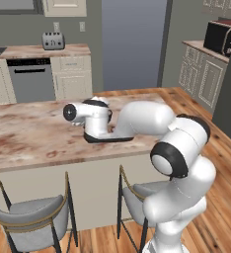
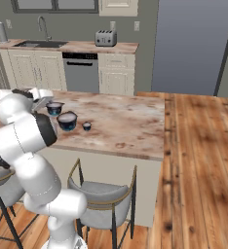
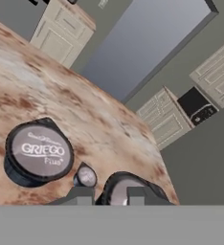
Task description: Stack the yogurt containers by placing the smaller containers on top of the larger containers.
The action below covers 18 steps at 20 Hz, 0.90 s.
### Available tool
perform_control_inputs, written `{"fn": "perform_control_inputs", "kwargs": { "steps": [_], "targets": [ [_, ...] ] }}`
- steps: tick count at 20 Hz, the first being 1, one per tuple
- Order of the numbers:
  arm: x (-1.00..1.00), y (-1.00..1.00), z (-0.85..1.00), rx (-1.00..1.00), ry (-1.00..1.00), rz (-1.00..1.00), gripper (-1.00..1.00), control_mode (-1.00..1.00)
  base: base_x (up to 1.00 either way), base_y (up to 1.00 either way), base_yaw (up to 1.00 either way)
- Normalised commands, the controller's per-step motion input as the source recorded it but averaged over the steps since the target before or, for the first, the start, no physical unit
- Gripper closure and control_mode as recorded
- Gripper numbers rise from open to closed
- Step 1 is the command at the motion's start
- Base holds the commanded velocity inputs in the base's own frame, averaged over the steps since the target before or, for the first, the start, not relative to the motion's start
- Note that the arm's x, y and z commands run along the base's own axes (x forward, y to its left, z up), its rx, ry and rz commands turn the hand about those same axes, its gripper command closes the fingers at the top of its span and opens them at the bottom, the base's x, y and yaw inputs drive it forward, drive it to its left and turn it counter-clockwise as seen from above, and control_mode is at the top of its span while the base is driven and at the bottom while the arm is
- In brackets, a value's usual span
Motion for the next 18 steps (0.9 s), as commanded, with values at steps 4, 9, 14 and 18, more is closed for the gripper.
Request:
{"fn": "perform_control_inputs", "kwargs": {
  "steps": [4,9,14,18],
  "targets": [
    [-0.03,-0.08,-0.07,-0.01,0.00,0.00,1.00,-1.00,0.00,0.00,0.00],
    [-0.03,-0.01,-0.12,-0.01,0.00,0.00,1.00,-1.00,0.00,0.00,0.00],
    [0.00,0.00,-0.19,-0.03,0.00,0.00,1.00,-1.00,0.00,0.00,0.00],
    [0.00,0.00,-0.15,-0.02,0.00,0.00,1.00,-1.00,0.00,0.00,0.00]
  ]
}}
